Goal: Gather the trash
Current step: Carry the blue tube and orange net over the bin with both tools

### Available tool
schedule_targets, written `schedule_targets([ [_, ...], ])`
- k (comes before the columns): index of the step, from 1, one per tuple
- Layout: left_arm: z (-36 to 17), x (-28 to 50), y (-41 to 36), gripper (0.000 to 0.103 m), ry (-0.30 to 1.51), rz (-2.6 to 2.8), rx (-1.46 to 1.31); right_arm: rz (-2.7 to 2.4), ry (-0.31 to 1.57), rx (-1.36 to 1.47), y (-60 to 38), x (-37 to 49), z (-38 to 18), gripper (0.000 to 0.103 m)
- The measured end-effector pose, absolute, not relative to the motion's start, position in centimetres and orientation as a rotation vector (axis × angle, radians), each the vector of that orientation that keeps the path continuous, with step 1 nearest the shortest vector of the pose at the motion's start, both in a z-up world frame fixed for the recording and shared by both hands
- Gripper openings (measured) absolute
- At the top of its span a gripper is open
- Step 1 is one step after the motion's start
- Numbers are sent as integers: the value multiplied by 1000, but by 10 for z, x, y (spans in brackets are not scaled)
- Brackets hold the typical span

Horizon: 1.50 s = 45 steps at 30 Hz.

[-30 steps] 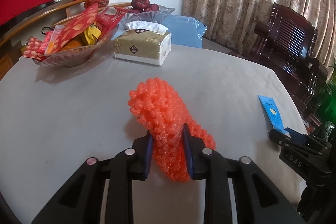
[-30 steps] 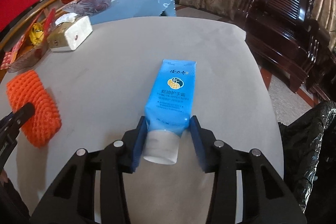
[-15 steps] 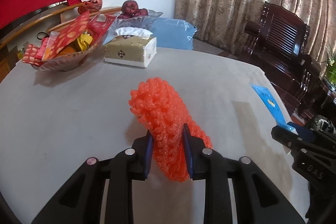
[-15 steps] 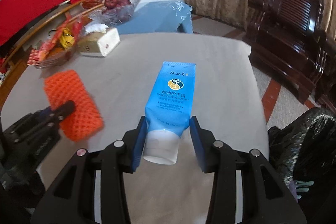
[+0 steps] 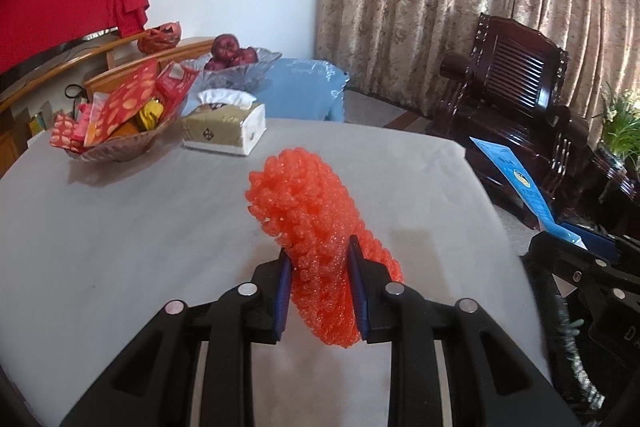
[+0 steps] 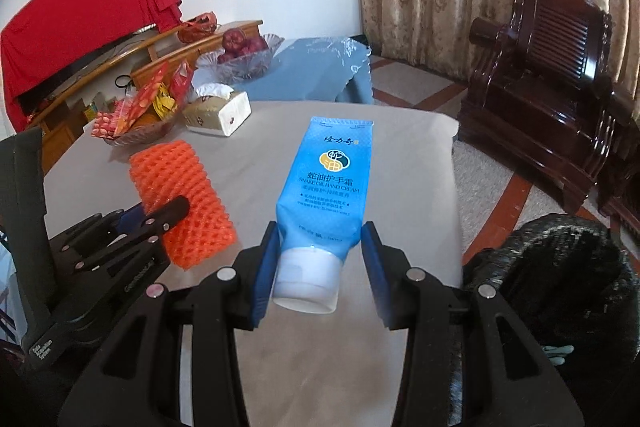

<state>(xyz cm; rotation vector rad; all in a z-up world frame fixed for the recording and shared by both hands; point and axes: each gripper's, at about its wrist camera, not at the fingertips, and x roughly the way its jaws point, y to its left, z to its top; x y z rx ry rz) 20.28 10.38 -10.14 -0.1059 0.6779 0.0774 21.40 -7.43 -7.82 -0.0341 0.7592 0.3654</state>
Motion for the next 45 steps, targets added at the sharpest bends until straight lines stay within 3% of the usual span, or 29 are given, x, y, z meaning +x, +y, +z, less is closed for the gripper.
schedule_targets([
  [25, -42, 153, -32, 26, 571, -183, -25, 199, 612, 45, -212, 122, -23, 40],
  [45, -88, 178, -168, 26, 658, -472, 93, -63, 730, 82, -332, 108, -94, 40],
])
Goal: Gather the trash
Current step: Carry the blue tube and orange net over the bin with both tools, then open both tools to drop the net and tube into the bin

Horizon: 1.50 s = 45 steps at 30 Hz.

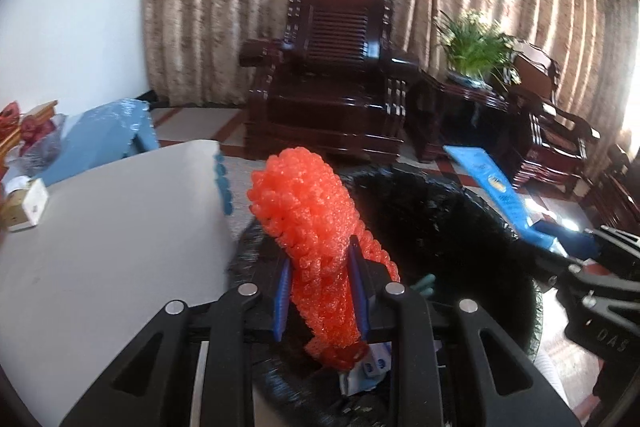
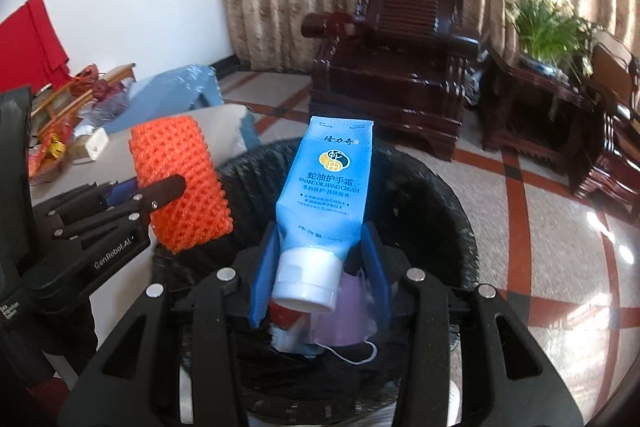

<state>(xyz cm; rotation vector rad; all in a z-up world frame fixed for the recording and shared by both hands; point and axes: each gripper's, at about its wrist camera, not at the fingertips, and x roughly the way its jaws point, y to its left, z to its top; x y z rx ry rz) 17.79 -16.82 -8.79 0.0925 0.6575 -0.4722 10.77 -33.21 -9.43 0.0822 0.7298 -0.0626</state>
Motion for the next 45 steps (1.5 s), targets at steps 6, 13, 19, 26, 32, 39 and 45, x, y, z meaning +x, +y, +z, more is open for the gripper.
schedule_targets([
  [6, -102, 192, -199, 32, 709, -526, 117, -109, 767, 85, -350, 121, -118, 41],
  [13, -102, 203, -197, 66, 722, -518, 103, -190, 746, 84, -367, 120, -128, 81],
  [19, -91, 203, -174, 80, 712, -495, 80, -191, 722, 120, -372, 111, -119, 95],
  [26, -76, 187, -149, 89, 689, -463, 82, -147, 702, 154, -357, 100, -98, 98],
  [32, -67, 171, -127, 91, 691, -433, 84, -86, 692, 164, -335, 91, -81, 98],
  [39, -60, 148, -104, 91, 699, -397, 97, -38, 702, 182, -316, 78, -68, 98],
  [45, -50, 130, -87, 91, 687, -356, 85, -15, 705, 204, -303, 68, -58, 98],
])
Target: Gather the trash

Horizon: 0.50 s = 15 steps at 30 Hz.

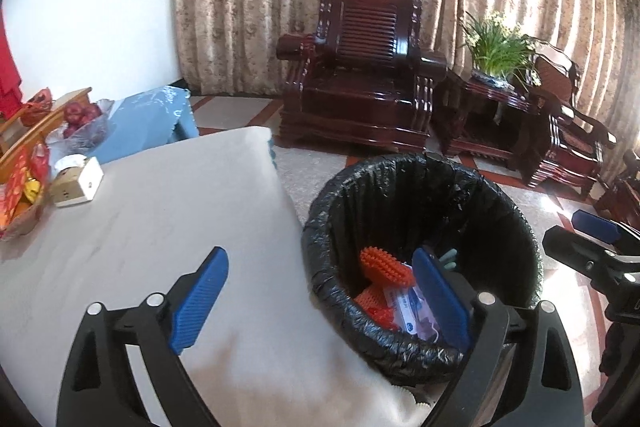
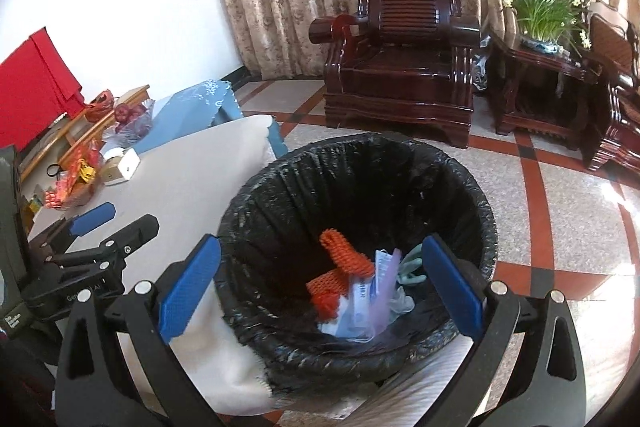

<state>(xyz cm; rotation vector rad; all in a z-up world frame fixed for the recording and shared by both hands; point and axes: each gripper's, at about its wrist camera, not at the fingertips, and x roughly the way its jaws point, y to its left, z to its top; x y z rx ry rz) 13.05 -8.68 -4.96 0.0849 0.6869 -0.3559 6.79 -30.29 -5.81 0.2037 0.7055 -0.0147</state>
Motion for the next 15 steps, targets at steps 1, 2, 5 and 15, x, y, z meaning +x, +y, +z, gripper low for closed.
schedule_targets([
  [1, -48, 130, -85, 91, 684, -354, 82, -12, 701, 201, -300, 66, -55, 98],
  [2, -44, 127, -83, 91, 678, -352, 76, -11, 697, 196, -299, 65, -53, 98],
  [5, -35, 120, -77, 91, 656, -340, 59, -6, 675, 165, -291, 61, -42, 98],
  [15, -8, 96, -66, 91, 576, -330, 40, 15, 619, 121, -271, 52, -16, 98],
])
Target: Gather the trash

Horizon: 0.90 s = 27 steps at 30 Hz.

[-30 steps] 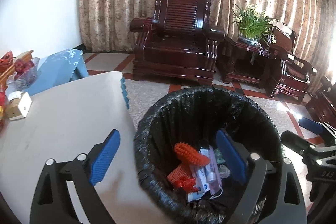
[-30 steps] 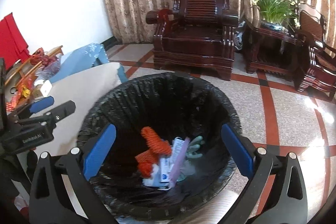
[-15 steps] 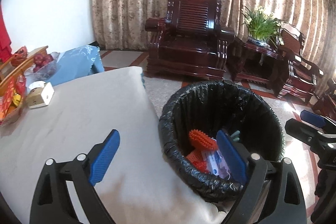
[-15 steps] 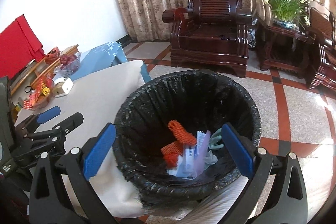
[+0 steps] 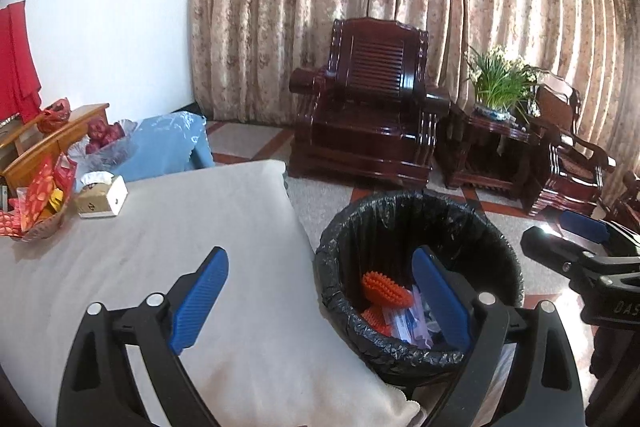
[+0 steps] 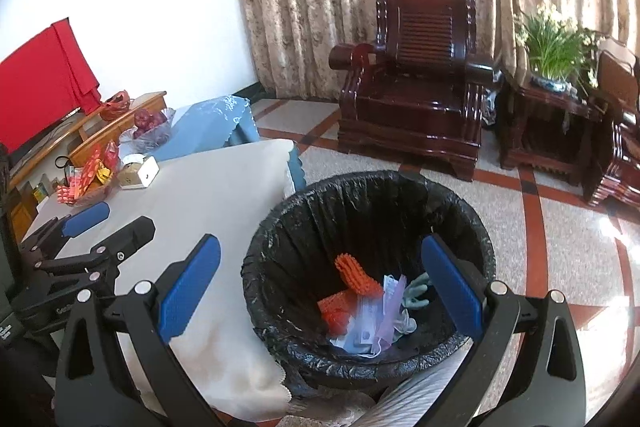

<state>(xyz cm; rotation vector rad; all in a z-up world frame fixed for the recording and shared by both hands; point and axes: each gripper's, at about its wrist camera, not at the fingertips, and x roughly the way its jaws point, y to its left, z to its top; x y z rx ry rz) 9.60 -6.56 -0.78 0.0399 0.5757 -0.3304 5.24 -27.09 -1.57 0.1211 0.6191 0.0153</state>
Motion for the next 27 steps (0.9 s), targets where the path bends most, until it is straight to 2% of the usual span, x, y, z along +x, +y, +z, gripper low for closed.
schedule_targets([
  [27, 13, 76, -52, 92, 507, -296, 20, 29, 577, 63, -250, 45, 0, 98],
])
